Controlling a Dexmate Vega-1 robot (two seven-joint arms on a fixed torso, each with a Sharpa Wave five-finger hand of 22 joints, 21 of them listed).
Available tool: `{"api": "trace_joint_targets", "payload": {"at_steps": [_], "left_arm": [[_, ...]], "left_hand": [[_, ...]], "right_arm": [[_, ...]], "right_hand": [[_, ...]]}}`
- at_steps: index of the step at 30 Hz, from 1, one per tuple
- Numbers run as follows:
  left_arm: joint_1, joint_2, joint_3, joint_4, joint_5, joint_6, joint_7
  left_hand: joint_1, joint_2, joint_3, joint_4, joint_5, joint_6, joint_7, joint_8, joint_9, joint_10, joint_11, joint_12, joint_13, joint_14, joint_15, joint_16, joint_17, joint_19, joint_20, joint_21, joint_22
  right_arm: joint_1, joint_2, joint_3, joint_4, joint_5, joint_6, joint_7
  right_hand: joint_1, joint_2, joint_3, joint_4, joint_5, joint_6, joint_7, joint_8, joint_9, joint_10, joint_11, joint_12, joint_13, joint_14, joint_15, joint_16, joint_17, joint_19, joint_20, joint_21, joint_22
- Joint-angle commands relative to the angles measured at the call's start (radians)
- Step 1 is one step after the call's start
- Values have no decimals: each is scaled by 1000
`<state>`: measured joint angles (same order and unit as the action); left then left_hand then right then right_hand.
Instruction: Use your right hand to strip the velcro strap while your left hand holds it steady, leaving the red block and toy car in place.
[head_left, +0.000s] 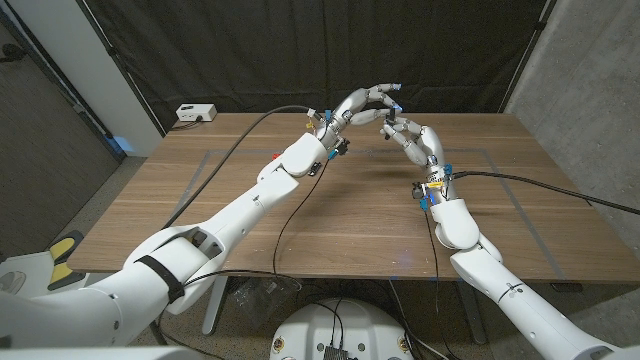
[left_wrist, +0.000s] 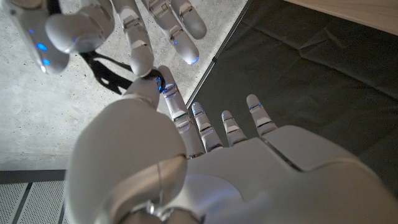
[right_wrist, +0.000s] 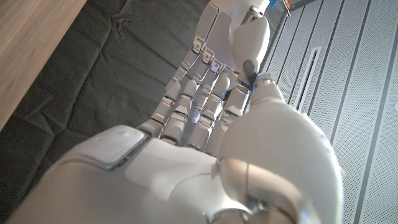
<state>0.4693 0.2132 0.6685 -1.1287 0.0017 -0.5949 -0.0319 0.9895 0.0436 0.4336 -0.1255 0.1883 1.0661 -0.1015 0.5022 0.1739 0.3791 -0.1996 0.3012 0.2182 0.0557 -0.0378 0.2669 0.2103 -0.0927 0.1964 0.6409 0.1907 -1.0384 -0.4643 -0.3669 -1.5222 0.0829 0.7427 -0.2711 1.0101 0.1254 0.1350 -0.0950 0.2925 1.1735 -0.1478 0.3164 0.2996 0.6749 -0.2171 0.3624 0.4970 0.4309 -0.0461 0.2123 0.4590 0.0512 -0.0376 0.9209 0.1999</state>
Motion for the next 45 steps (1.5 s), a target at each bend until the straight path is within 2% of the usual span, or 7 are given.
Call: {"api": "trace_joint_targets", "payload": {"at_steps": [1, 9, 13, 19, 25, 34, 45], "left_arm": [[24, -1, -9, -35, 73, 2, 104], [86, 16, -18, -165, 367, 96, 406], [117, 24, -3, -236, 630, 204, 646], [114, 67, 46, -297, 877, 323, 787], [115, 99, 59, -336, 890, 351, 738], [103, 181, 63, -447, 843, 361, 460], [85, 222, 99, -513, 875, 395, 203]], "left_hand": [[8, 18, 5, -6, -2, 46, 51, -11, 4, 62, -9, 19, 3, 37, -21, 11, -4, 25, -6, 1, 2], [0, 10, -22, 7, 37, 55, 65, -72, 4, 142, -13, 34, 12, 118, -67, 28, -4, 87, -35, 21, 5], [0, 13, -30, 11, 53, 73, 70, -87, 5, 184, -14, 44, 15, 142, -92, 32, -2, 113, -48, 33, 8], [6, 8, -35, 7, 66, 89, 69, -97, 6, 195, -15, 41, 15, 140, -96, 27, 0, 137, -62, 44, 11], [7, 2, -41, 6, 73, 96, 62, -102, 6, 191, -16, 35, 15, 133, -100, 22, 2, 146, -73, 49, 11], [9, -1, -54, 9, 92, 113, 50, -119, 6, 152, -14, 10, 13, 92, -70, 3, 8, 134, -80, 48, 13], [12, 3, -61, 13, 105, 118, 47, -133, 7, 117, -14, -11, 13, 75, -66, -4, 13, 110, -78, 43, 15]], "right_arm": [[6, 2, -6, 10, 15, 15, -4], [-17, -5, 5, -30, 18, -33, -11], [-47, -11, 23, -83, 19, -100, -19], [-86, -23, 52, -152, 55, -199, 14], [-127, -31, 98, -219, 120, -289, 74], [-202, -62, 210, -393, 195, -525, 175], [-232, -22, 294, -505, 117, -641, 206]], "right_hand": [[10, 4, -6, -1, -1, 10, -1, 8, 1, 8, -2, 5, 4, 8, -170, 6, 0, 5, -86, 8, 2], [12, 7, -6, -2, -1, 3, 7, 7, 5, 10, -2, 9, 9, 13, -170, 8, 1, 5, -84, 10, 1], [11, 11, -7, 0, -1, -8, 16, 7, 10, 12, -3, 12, 13, 14, -168, 8, 2, 1, -84, 10, 1], [8, 19, -7, 6, 0, -18, 26, 8, 18, 15, -3, 17, 21, 16, -166, 10, 4, -3, -77, 12, 2], [3, 24, -8, 11, 0, -20, 34, 14, 28, 17, -3, 26, 30, 11, -161, 7, 6, -8, -62, 15, 3], [-1, 32, -6, 17, 1, -29, 57, 24, 48, 14, -1, 40, 46, -4, -153, 4, 12, -30, -38, 16, 4], [0, 38, -1, 20, 3, -38, 66, 33, 65, 12, 1, 52, 59, 4, -152, 9, 19, -34, -33, 23, 4]]}}
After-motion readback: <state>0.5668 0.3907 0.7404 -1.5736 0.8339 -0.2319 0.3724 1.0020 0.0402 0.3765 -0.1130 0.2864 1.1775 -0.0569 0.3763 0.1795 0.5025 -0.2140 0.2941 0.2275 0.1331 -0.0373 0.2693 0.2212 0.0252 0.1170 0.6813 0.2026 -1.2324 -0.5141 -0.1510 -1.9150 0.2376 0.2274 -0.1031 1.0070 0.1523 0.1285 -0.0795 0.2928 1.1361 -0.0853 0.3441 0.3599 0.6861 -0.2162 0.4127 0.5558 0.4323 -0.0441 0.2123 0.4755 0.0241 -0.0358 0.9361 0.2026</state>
